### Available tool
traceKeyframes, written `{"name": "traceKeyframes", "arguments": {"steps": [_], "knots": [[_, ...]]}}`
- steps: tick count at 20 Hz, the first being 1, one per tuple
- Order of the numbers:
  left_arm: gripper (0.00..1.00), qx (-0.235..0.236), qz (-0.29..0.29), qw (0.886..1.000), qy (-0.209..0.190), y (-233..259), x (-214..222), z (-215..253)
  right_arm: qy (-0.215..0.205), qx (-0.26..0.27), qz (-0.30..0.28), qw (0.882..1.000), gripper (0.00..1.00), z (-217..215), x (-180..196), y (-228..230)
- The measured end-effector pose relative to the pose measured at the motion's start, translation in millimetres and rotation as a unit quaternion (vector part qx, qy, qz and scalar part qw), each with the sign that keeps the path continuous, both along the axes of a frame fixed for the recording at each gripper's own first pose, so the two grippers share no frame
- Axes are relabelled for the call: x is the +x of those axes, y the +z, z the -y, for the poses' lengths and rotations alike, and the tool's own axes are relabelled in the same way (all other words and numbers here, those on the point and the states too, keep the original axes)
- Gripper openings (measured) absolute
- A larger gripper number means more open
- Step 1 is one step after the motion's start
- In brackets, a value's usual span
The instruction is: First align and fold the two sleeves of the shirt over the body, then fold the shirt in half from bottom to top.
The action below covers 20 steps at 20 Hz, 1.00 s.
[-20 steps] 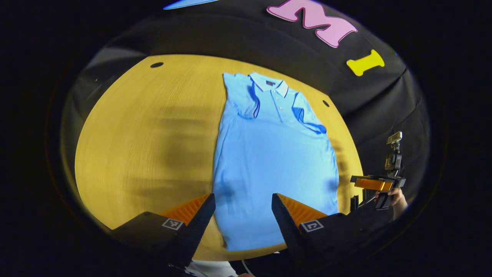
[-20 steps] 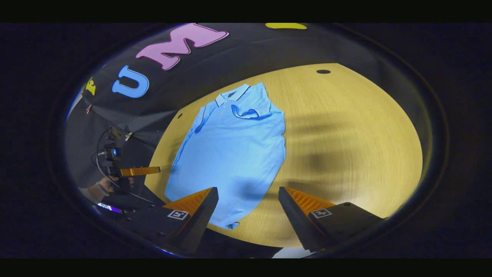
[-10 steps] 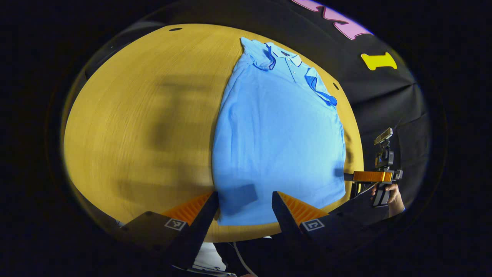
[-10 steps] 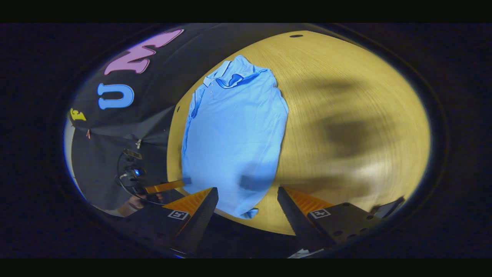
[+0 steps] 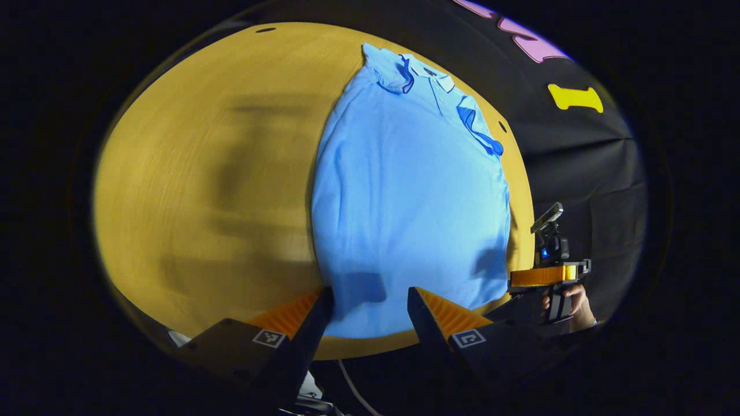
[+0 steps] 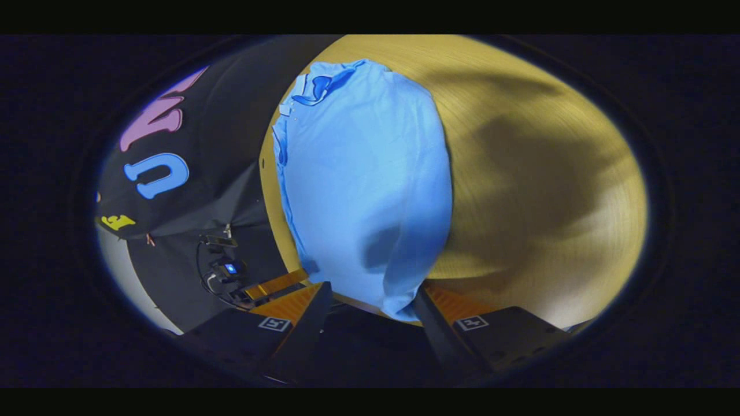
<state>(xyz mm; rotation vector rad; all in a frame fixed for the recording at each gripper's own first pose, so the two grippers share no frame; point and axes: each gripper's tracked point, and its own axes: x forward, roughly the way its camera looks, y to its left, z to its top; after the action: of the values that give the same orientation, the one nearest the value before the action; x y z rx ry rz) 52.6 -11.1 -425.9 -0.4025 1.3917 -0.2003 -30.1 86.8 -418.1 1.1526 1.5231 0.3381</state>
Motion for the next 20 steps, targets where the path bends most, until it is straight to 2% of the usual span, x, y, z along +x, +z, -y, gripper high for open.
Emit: {"name": "traceKeyframes", "arguments": {"steps": [1, 3, 4, 5, 6, 7, 8, 10, 11, 12, 13, 16, 17, 18, 19, 20], "knots": [[0.87, -0.003, -0.002, 1.0, 0.001, 0.0, 0.2, 1.9, -0.01, 0.0, -0.007, 1.0, 0.86, 0.3, 1.3, -2.3], [0.81, -0.007, -0.006, 1.0, 0.012, -3.8, 2.3, 4.3, -0.023, -0.004, -0.014, 1.0, 0.74, 0.3, 1.9, -5.4], [0.71, -0.009, -0.009, 1.0, 0.015, -5.0, 0.9, 3.9, -0.022, -0.006, -0.014, 1.0, 0.65, 0.5, -0.3, -7.4], [0.67, -0.007, -0.013, 1.0, 0.014, -8.6, 0.1, 2.7, -0.018, -0.018, -0.012, 1.0, 0.62, 1.9, -2.2, -13.9], [0.46, -0.007, -0.013, 1.0, 0.014, -11.5, 0.3, 1.1, -0.021, -0.02, -0.011, 1.0, 0.36, 0.7, -1.2, -18.0], [0.33, -0.013, -0.012, 1.0, 0.018, -13.2, 2.2, 2.3, -0.019, -0.028, -0.013, 0.999, 0.33, 2.0, -1.5, -23.2], [0.19, -0.026, -0.01, 0.999, 0.026, -13.9, 2.8, 4.2, -0.03, -0.026, -0.012, 0.999, 0.22, -0.7, 3.0, -24.2], [0.12, -0.055, -0.008, 0.998, 0.041, -14.7, 6.8, 7.5, -0.048, -0.021, -0.01, 0.999, 0.0, -2.1, 3.8, -26.5], [0.11, -0.059, -0.004, 0.997, 0.042, -12.5, 7.2, 8.5, -0.05, -0.019, -0.006, 0.999, 0.06, 1.6, 5.8, -24.8], [0.06, -0.056, -0.002, 0.998, 0.03, -11.3, 5.5, 8.8, -0.05, -0.016, -0.004, 0.999, 0.05, 1.5, 4.2, -20.6], [0.06, -0.044, 0.005, 0.999, 0.013, -10.9, 5.1, 9.0, -0.051, -0.012, -0.003, 0.999, 0.05, 0.2, 5.8, -21.3], [0.08, 0.022, 0.03, 0.999, -0.038, -8.9, 13.0, 2.2, -0.065, 0.017, 0.015, 0.998, 0.05, 0.1, 13.1, -5.3], [0.06, 0.029, 0.04, 0.998, -0.048, -3.9, 18.3, 3.8, -0.071, 0.027, 0.027, 0.997, 0.05, 0.6, 18.2, 1.9], [0.06, 0.027, 0.05, 0.997, -0.05, 2.2, 24.5, 7.2, -0.074, 0.033, 0.041, 0.996, 0.0, 1.9, 24.4, 9.0], [0.06, 0.02, 0.062, 0.997, -0.048, 9.9, 32.9, 10.8, -0.079, 0.036, 0.058, 0.994, 0.05, 3.5, 31.7, 14.3], [0.06, 0.015, 0.077, 0.996, -0.044, 18.6, 42.3, 12.1, -0.087, 0.041, 0.076, 0.992, 0.0, 6.3, 39.7, 20.4]]}}
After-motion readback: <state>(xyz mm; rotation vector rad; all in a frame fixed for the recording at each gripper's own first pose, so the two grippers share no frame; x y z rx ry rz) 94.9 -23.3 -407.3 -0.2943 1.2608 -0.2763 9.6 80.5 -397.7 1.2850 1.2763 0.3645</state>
